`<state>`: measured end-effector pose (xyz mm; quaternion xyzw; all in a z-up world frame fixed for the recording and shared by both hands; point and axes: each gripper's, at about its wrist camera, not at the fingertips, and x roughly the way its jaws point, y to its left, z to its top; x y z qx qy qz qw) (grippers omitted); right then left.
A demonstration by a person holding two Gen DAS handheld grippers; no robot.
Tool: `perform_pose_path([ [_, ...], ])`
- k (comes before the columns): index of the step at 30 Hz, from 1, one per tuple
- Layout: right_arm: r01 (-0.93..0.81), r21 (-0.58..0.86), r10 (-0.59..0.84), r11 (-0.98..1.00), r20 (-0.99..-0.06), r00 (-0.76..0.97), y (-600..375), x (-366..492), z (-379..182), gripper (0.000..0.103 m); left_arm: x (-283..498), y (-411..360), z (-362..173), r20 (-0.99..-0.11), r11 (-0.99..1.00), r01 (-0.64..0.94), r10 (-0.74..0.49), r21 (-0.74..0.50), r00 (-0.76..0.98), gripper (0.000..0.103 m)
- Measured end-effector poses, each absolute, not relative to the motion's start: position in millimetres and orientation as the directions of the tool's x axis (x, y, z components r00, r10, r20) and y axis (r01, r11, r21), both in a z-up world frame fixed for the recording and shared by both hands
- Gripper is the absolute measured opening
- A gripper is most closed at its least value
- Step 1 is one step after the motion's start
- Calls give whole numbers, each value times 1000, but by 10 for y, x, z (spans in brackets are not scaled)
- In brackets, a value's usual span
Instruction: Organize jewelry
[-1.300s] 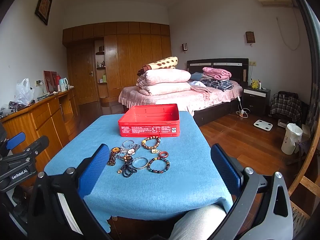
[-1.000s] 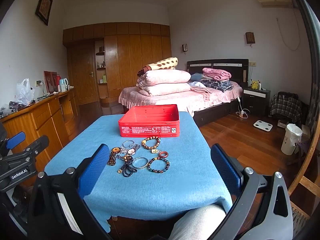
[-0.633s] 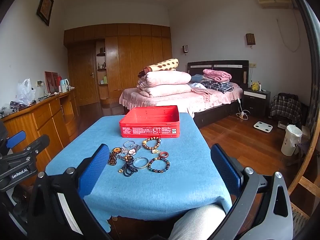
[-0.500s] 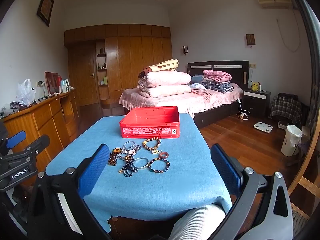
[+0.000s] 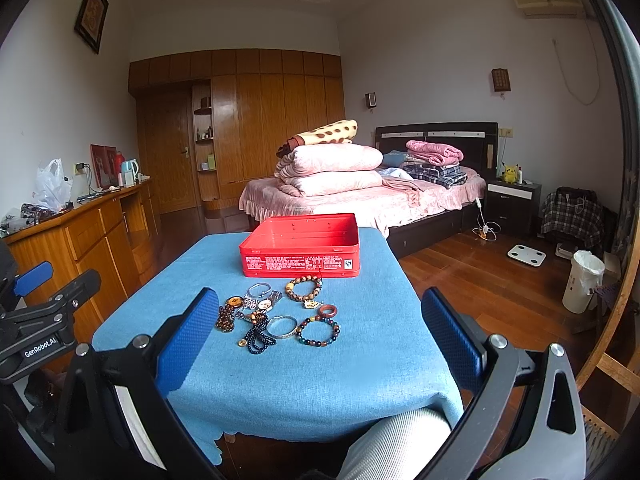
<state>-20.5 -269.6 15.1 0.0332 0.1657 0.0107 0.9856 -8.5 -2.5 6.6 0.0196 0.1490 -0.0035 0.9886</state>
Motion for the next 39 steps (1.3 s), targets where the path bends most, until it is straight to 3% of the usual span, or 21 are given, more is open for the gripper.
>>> perform_pose_path([
  [39,-10,69,31,998,-323,946,-2695,-217,141,98,-107,-39,76,-291,999,11,0,38,957,97],
])
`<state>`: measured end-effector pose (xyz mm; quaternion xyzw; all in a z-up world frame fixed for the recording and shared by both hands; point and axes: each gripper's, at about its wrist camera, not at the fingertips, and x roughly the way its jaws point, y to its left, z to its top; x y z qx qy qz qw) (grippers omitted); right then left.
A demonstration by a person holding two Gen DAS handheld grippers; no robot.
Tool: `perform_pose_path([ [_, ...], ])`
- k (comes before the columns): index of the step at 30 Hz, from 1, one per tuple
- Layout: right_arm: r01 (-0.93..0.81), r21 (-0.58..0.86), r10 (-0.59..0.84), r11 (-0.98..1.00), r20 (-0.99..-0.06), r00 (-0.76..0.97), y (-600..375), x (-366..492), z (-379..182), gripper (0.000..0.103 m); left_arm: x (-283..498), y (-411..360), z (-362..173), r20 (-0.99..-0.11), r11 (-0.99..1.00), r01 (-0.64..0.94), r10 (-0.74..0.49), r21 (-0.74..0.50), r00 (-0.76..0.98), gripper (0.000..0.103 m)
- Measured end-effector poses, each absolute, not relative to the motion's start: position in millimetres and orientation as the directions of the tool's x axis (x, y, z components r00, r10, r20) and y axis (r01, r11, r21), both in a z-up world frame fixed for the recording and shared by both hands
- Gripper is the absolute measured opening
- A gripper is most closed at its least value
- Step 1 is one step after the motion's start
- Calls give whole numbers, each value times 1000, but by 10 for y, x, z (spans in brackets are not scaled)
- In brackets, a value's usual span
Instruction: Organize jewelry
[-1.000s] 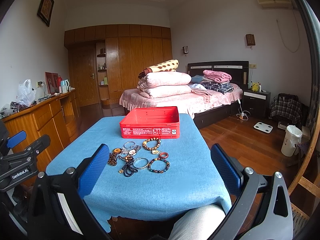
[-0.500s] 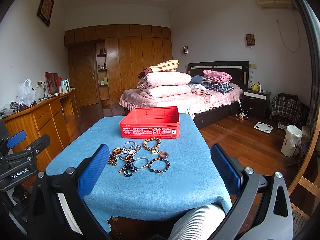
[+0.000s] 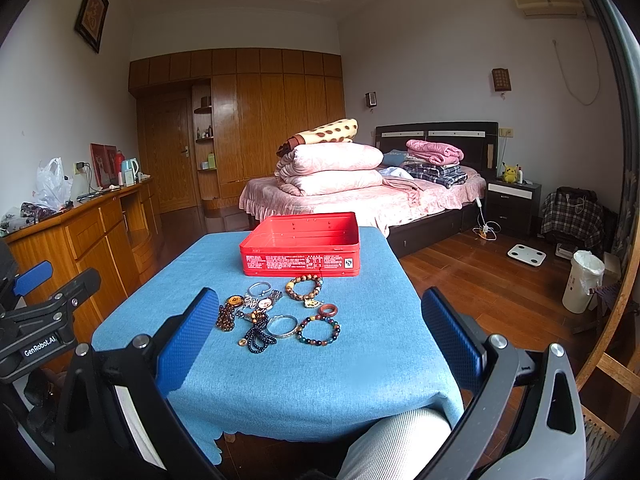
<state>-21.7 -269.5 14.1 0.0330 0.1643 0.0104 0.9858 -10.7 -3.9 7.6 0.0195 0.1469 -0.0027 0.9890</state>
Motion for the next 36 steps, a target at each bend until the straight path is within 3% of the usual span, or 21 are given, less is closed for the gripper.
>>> perform_pose_path([
  [21,-12,68,35,998,-358,933,-2667,-114,75,98,69,6,-17,-333,999,4,7,32,943,97],
  [36,-19,66,46,998,-447,893,-2680,378,-156,98,659,17,-290,-436,999,-6,26,46,899,97],
])
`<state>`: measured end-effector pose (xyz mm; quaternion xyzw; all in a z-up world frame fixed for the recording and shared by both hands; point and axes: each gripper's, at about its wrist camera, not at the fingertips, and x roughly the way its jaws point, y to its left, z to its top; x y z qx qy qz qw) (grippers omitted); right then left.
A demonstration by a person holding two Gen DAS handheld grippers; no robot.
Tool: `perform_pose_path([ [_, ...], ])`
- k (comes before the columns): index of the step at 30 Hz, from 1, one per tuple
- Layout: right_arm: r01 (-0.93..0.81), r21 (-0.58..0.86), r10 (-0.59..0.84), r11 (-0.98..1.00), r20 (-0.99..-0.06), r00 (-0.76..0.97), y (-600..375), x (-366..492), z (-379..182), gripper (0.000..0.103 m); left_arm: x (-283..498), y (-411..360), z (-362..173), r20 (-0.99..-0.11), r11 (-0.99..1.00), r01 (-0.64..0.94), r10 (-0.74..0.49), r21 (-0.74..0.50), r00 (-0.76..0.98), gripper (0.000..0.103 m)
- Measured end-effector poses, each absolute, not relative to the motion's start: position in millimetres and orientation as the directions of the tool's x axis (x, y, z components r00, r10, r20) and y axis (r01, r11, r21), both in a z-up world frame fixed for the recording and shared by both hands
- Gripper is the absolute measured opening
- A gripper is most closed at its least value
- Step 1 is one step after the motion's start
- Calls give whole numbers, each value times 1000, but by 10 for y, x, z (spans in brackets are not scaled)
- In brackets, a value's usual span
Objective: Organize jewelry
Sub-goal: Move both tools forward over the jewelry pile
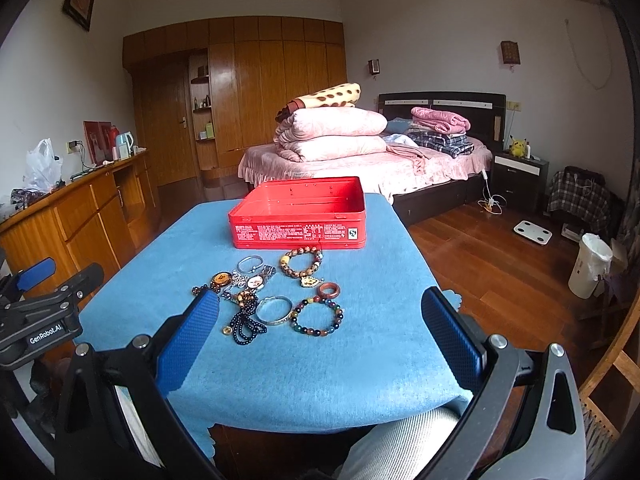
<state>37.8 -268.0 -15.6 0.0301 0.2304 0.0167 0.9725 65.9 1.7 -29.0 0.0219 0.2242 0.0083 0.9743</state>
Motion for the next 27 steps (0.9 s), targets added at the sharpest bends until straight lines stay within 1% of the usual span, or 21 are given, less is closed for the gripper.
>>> perform_pose_path([
  [4,-19,64,48,998,-482,875,-2699,604,-249,98,895,8,-422,-475,998,-11,38,60,879,97],
  [9,-20,72,55,997,-534,844,-2723,886,-422,98,1242,25,-634,-549,998,-13,42,57,835,97],
  [13,-17,75,57,997,-566,823,-2740,1077,-544,98,1411,13,-743,-576,998,-11,44,60,816,97],
  [20,-18,115,86,993,-620,780,-2824,1426,-745,98,1720,-37,-930,-633,999,10,25,51,773,97],
  [27,-12,135,100,991,-665,740,-2892,1755,-900,98,1978,-133,-1044,-694,998,57,-29,17,719,97],
])
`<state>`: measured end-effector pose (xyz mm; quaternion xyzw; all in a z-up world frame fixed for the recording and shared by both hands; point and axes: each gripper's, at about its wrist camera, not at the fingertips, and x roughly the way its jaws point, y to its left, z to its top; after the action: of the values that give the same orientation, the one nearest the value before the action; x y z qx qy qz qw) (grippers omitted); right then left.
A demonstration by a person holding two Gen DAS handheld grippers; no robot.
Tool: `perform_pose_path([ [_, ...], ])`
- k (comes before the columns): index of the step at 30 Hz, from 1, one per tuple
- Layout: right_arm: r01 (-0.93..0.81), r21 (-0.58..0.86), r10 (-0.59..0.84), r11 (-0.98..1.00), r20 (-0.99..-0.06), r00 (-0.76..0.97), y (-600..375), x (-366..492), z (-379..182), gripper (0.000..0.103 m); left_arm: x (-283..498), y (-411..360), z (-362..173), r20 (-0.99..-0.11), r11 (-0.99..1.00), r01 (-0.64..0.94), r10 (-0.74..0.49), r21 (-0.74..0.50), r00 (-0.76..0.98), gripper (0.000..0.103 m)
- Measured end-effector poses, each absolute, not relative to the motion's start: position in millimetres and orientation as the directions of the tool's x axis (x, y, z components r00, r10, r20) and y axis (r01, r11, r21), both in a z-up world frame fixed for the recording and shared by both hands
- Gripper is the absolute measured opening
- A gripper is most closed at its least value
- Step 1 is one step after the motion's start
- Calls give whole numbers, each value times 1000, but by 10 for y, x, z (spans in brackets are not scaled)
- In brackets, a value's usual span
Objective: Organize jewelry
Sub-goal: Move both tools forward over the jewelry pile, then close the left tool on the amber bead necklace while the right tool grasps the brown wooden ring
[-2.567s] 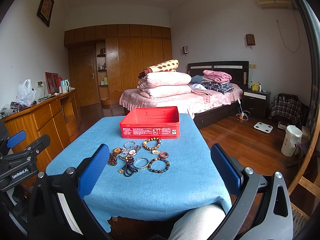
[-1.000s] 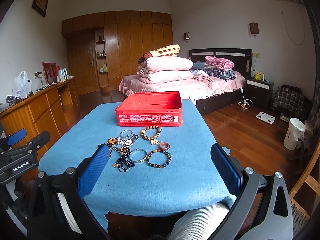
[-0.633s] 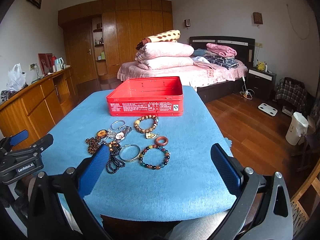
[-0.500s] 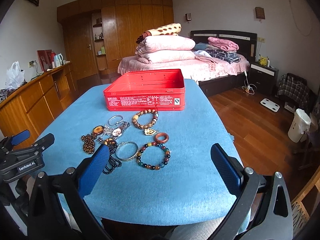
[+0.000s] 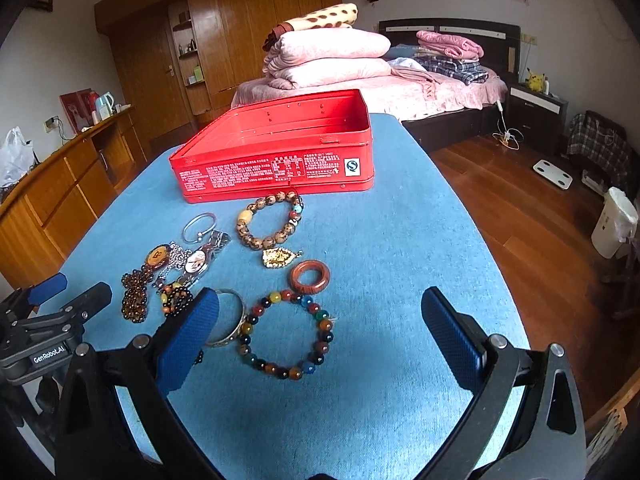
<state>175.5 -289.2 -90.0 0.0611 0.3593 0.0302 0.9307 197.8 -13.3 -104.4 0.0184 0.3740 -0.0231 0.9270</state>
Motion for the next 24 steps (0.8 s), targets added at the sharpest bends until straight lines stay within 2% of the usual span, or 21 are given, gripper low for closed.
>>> perform_pose_path([
  [5,-13,136,104,991,-685,721,-2928,1940,-955,94,2128,-156,-1091,-726,998,67,-58,-16,685,97],
  [7,-15,139,108,990,-694,712,-2934,2013,-984,88,2160,-159,-1099,-731,998,67,-60,-20,680,97],
  [8,-17,138,110,990,-699,707,-2935,2047,-1002,80,2184,-164,-1106,-735,997,70,-64,-24,675,96],
  [9,-19,136,111,990,-706,699,-2931,2075,-1023,76,2203,-166,-1113,-739,997,72,-69,-28,670,95],
  [12,-22,131,111,991,-722,683,-2952,2159,-1080,73,2267,-178,-1154,-762,995,81,-91,-51,641,87],
  [24,-68,99,119,993,-751,649,-2876,2275,-1170,53,2418,-164,-1286,-797,990,92,-138,-104,588,76],
])
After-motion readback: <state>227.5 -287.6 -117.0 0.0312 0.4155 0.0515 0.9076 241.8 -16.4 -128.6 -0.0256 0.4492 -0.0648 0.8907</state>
